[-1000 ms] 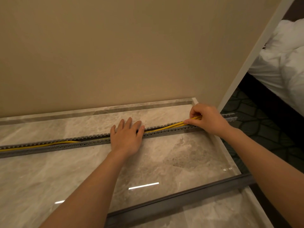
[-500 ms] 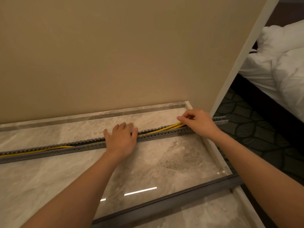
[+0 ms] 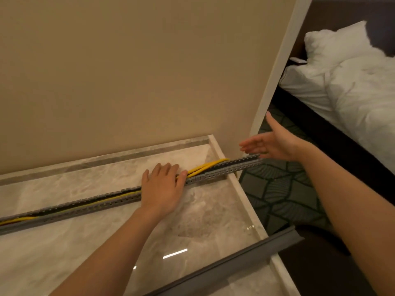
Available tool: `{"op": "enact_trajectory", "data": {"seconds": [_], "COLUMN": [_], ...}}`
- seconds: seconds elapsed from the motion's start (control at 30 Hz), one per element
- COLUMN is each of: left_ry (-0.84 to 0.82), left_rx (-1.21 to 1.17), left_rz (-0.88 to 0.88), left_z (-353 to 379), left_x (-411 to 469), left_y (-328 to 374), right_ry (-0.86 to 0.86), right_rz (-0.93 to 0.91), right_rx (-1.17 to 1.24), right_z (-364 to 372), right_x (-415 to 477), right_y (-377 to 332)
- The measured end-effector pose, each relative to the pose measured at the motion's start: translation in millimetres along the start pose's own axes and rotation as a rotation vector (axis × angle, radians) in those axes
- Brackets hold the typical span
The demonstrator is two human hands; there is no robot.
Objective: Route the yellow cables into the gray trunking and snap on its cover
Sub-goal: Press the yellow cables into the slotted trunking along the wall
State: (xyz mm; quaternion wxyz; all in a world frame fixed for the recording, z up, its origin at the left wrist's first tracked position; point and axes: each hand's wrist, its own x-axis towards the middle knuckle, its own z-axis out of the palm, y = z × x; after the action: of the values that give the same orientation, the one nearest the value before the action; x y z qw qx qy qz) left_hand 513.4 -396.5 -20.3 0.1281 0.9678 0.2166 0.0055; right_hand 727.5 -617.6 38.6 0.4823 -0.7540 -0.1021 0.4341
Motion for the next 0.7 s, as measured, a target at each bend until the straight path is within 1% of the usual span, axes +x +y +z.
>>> {"op": "enact_trajectory", "data": {"seconds": [0.07,0.1,0.2,0.33,0.43,0.53,0.6,0.63,0.7], "left_ry": [-0.011,-0.014,0.011,0.027,0.028,0.018,0.015,0.017,0.018], "left_rx": [-0.008,-0.011,0.002,-0.005,0.0,-0.001,0.003,0.003,0.001], "left_rz": [-0.015,-0.022,-0.027,-0.036,-0.041,-0.039,-0.038,-0.039,-0.037], "left_z": [2,2,5,6,6,6,6,6,6], "left_x": [0,-1,-1,-2,-1,-2,-2,-2,-2], "left_y": [0,0,1,1,1,2,2,2,2], "right_ry": [-0.081,-0.092,-0.031,-0.054,-0.044,-0.014,-0.04,-0.055,-0.025], "right_rz": [0.055,0.085,0.16,0.166,0.119,0.119,0.133,0.135,0.12], "right_rx": [0.099,0.132,0.224,0.284,0.235,0.232,0.207,0.18,0.107], "right_z": [-5,-4,5,22,26,21,13,10,5], "right_x": [15,23,46,58,67,70,66,62,56], "right_y": [19,29,56,74,78,79,77,73,63]}}
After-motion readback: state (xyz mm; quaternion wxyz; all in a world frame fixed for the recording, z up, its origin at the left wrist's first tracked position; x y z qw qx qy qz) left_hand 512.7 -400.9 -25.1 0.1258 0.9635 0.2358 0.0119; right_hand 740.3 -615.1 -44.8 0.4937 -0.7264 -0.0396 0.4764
